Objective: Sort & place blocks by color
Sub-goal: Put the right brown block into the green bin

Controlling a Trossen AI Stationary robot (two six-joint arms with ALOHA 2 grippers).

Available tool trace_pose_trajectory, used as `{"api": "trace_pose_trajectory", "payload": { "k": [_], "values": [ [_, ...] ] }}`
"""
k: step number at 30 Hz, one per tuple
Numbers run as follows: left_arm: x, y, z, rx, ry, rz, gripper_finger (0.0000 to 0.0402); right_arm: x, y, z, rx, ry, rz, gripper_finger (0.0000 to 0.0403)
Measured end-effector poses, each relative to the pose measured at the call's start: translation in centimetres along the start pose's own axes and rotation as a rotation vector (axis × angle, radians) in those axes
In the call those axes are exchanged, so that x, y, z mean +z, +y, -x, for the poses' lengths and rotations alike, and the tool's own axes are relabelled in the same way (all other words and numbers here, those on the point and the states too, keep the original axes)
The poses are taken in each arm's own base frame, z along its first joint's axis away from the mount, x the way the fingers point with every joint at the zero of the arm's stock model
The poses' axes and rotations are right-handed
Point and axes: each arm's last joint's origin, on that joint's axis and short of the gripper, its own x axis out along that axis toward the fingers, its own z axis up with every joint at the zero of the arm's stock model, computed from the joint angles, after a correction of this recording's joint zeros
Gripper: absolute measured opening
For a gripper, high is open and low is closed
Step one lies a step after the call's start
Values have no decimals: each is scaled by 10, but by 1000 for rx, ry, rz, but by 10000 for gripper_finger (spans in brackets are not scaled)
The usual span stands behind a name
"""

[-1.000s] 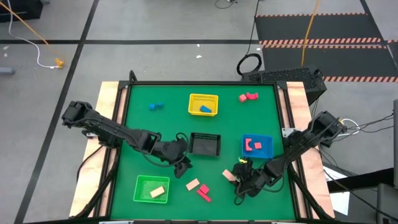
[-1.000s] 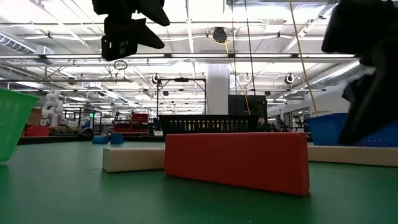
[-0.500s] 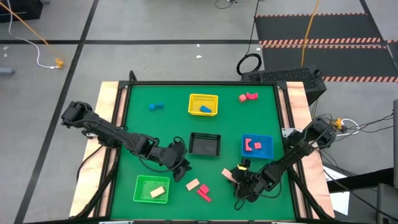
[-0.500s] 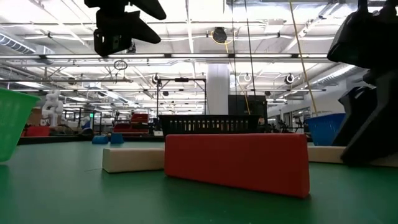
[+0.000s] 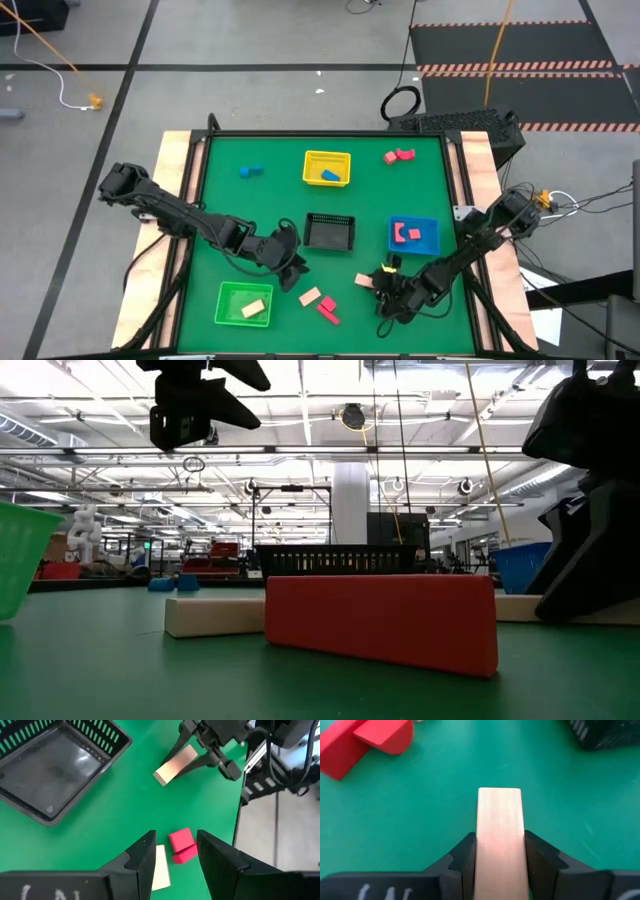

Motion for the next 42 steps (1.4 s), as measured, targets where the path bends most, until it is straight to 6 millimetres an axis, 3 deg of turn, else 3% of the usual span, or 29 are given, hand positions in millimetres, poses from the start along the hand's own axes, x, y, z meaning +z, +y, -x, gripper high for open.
{"api": "trace_pose_trajectory", "payload": {
  "k": [6,14,20,25,42],
  "values": [
    [8,-10,1,-106,-76,72,143,34,3,26,116,-138,1,115],
    [24,-24,6,-281,-211,122,143,80,-13,52,26,-406,29,115],
    [39,-19,6,-307,-274,202,143,111,-21,62,7,-579,76,115],
    [49,-10,5,-289,-300,235,143,122,-26,61,-27,-631,116,115],
    [72,9,5,-240,-376,242,143,129,-34,56,-62,-639,109,115]
  ]
}}
